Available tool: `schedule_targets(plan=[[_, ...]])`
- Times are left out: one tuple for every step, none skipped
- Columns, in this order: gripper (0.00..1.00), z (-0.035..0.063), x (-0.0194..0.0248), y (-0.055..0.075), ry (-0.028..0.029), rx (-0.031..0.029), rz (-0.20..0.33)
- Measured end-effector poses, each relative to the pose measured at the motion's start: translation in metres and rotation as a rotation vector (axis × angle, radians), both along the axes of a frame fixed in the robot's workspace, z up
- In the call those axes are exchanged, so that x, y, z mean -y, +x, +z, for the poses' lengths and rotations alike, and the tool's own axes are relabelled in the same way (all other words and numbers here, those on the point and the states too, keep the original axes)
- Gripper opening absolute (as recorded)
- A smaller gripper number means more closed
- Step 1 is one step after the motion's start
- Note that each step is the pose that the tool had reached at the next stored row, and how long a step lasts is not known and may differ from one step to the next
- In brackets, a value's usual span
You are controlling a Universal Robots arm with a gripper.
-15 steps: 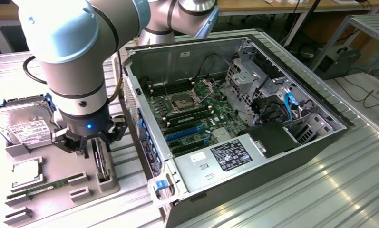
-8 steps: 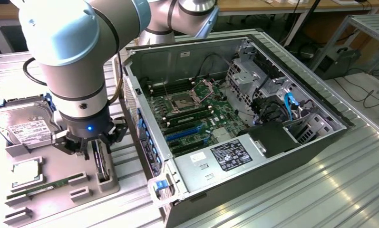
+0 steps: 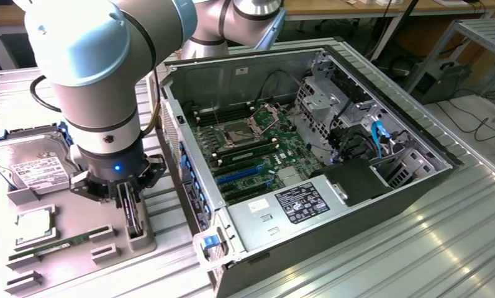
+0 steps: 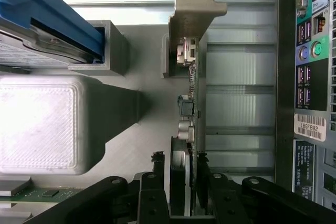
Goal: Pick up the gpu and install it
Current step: 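Pick up the gpu and move the gpu toward the slot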
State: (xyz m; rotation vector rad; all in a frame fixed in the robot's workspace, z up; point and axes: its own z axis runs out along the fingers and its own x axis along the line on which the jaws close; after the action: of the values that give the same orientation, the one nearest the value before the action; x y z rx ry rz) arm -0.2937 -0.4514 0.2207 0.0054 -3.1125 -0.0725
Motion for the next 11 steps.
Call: schedule_targets(plan=[[0.36,-0.0001,0.0001,0.0,0.0,-0.0001,0.0],[0.36,-0.0004,0.0003,0.0,-0.0001,0.0,0.0],[0.36,-0.0009,0.0003,0.0,-0.0001,-0.0001,0.0],[0.36,-0.0013,0.0003,-0.0001,-0.0002,-0.0002,0.0],[0.36,-0.0015,0.0003,-0.0001,-0.0002,-0.0003,0.0],[0.36,-0.002,0.0003,0.0,-0.0001,-0.0001,0.0],[0.36,-0.0025,0.0005,0.0,0.0,0.0,0.0],[0.36,-0.0029,0.0007,0.0,0.0,0.0,0.0],[0.36,-0.0033,0.0009,0.0,0.0,0.0001,0.0],[0.36,-0.0037,0.0011,0.0,0.0,0.0,0.0],[0.36,-0.0038,0.0011,0.0,0.0,0.0,0.0]])
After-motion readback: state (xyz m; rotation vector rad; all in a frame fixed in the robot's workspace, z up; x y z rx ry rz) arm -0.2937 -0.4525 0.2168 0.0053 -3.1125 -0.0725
